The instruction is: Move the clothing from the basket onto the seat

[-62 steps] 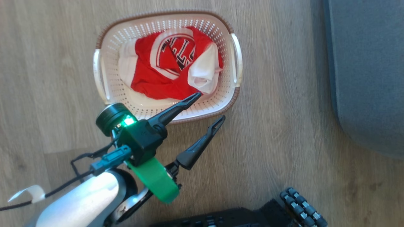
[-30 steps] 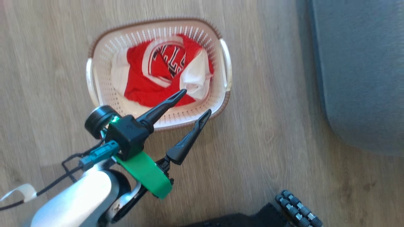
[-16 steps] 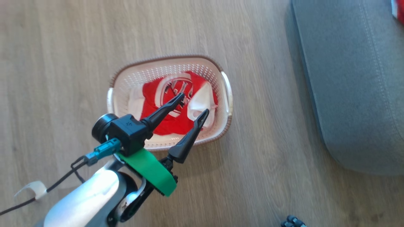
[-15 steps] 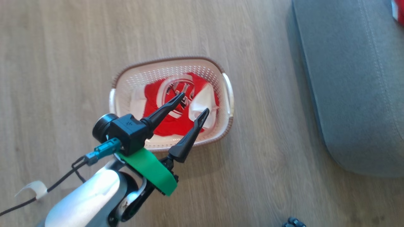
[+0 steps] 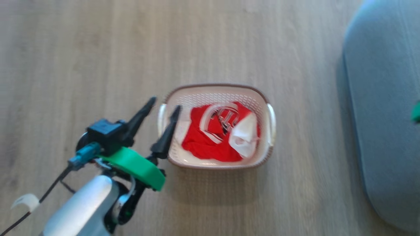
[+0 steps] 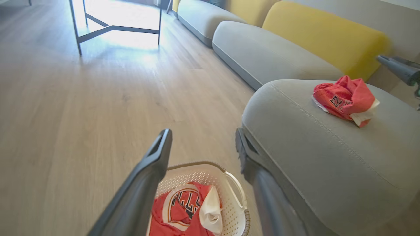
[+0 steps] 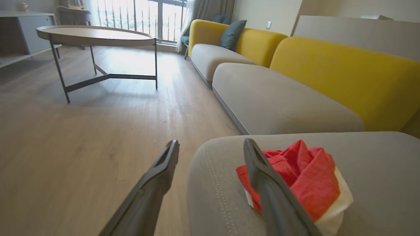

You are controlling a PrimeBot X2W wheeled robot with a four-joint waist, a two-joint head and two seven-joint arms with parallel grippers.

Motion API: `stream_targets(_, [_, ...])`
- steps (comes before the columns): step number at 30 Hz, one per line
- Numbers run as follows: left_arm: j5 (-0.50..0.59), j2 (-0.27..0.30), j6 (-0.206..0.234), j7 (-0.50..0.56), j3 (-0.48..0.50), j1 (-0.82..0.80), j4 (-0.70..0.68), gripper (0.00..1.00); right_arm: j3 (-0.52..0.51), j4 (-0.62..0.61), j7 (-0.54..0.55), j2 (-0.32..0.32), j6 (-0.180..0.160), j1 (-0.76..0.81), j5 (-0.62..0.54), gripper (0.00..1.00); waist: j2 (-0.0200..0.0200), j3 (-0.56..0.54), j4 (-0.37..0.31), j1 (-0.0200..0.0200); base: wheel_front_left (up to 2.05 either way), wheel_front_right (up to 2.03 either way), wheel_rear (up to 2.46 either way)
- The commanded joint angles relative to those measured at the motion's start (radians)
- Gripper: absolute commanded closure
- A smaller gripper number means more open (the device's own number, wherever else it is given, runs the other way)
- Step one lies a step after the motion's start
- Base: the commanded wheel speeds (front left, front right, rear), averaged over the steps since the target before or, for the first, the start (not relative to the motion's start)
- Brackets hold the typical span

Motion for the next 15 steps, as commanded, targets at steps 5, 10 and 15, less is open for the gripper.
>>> stream_targets(5, [-0.016,0.042,0.015,-0.032,0.105,0.019,0.040,0.00,0.101,-0.089,-0.026,0.027,0.007,0.097,0.007,0.00,-0.0001,-0.083,0.105,0.0001,0.00,0.00,0.00])
stream_targets(10, [-0.024,0.048,0.009,-0.042,0.166,0.058,0.100,0.00,0.178,-0.099,-0.058,0.065,0.007,0.180,0.025,0.00,-0.0001,-0.121,0.142,0.0001,0.00,0.00,0.00])
stream_targets(15, [-0.001,0.036,-0.010,-0.045,0.231,0.097,0.154,0.00,0.222,-0.073,-0.106,0.094,0.007,0.252,0.031,0.00,-0.0001,-0.152,0.158,0.0001,0.00,0.00,0.00])
